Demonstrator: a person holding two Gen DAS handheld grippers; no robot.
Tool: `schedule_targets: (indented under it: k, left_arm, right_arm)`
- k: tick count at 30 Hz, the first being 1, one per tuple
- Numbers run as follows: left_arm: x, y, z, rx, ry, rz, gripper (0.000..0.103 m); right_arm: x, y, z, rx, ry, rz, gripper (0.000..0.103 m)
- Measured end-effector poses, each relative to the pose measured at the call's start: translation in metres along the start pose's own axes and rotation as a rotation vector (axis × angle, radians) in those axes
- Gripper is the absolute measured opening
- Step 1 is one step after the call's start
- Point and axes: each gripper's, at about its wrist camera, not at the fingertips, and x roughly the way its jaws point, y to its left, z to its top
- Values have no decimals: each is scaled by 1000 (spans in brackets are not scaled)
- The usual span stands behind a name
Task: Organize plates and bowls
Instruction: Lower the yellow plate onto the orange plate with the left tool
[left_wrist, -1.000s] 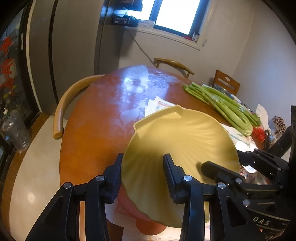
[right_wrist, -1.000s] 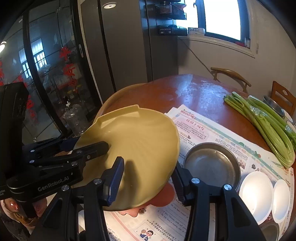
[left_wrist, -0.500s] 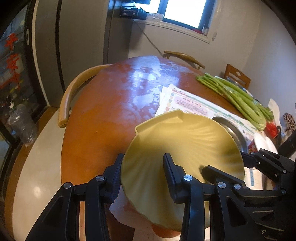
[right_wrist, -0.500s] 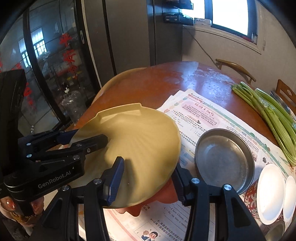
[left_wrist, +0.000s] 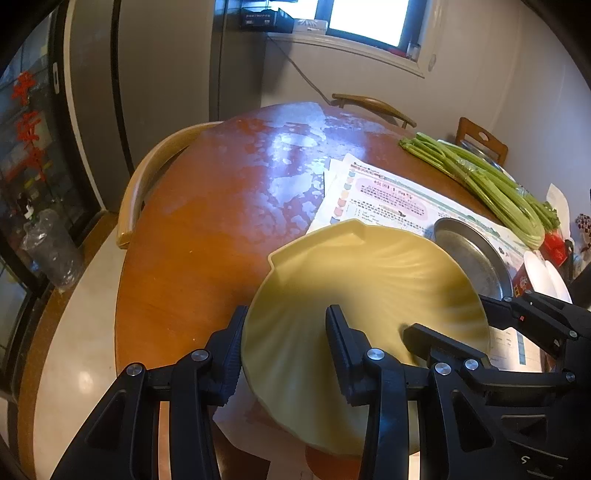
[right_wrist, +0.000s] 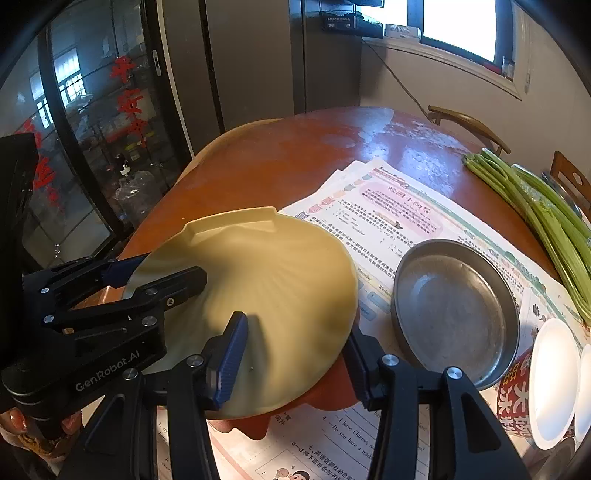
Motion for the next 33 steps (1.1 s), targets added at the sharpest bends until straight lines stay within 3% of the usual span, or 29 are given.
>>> schedule_targets:
  k: [15, 33]
  left_arm:
    - [2, -1, -3, 4, 9, 2, 42]
    - [-14, 0, 0, -6, -19, 3, 45]
  right_arm:
    - [1, 7, -2, -39, -20, -81, 51]
    - [-16, 3, 0, -5, -63, -100, 51]
